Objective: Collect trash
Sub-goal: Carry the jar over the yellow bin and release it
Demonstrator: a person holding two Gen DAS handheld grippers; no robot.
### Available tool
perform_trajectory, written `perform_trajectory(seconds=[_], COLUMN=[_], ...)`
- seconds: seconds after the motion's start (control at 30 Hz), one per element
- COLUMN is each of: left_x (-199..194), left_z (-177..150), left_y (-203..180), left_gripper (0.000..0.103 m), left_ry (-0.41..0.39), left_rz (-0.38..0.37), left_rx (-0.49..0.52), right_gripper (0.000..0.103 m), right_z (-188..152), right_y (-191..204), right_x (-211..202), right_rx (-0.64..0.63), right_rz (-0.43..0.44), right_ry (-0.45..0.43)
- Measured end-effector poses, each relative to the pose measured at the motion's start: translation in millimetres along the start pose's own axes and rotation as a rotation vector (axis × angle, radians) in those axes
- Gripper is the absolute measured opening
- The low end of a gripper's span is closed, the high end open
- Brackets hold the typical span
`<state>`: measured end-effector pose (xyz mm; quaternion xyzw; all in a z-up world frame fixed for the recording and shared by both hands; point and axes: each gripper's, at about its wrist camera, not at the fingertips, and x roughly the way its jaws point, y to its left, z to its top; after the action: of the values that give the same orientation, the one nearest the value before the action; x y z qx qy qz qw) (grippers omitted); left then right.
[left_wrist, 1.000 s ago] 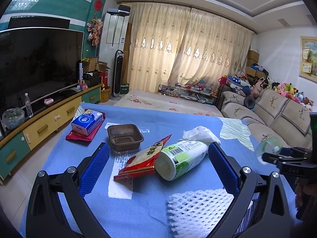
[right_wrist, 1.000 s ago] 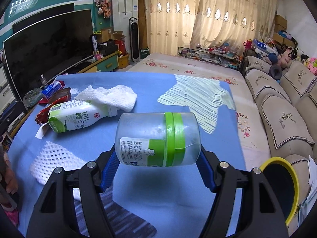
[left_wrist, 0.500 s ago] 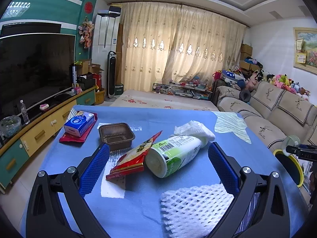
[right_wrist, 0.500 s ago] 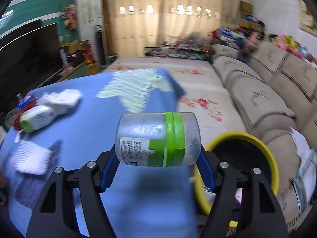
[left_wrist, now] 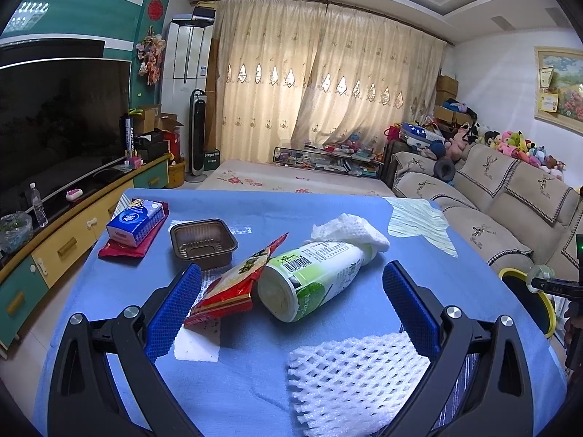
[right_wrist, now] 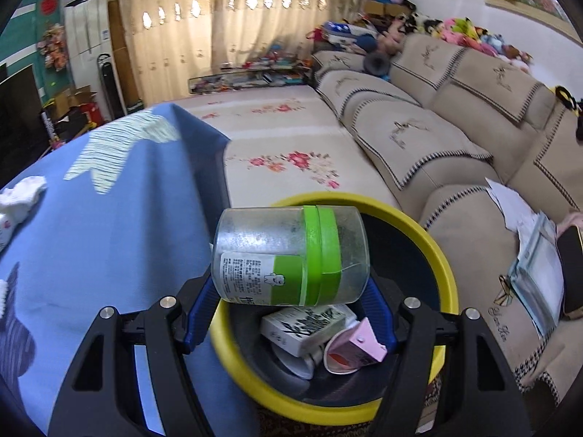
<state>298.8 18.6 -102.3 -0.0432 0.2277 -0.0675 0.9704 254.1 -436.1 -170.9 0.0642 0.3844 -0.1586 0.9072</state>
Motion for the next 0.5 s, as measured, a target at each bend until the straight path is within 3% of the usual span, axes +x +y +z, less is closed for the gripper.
perform_trajectory(seconds=[0.27, 0.33, 0.5], left_x=[5, 6, 5], left_z=[-2, -2, -1], left_y=[-4, -6, -12], left_gripper=[0.098, 0.098, 0.098], left_ry=[0.015, 0.016, 0.026], left_rz=[0.001, -0.004, -0.049], left_rx=[0.019, 0.026, 0.044], right_gripper=[0.067, 0.078, 0.079], right_z=[-4, -5, -4], right_y=[-15, -16, -16], right_x=[21, 22, 14], right_rx=[0.025, 0.038, 0.044], right_rz=[-0.012, -0.012, -0.017], right_ry=[0.038, 0.042, 0.022])
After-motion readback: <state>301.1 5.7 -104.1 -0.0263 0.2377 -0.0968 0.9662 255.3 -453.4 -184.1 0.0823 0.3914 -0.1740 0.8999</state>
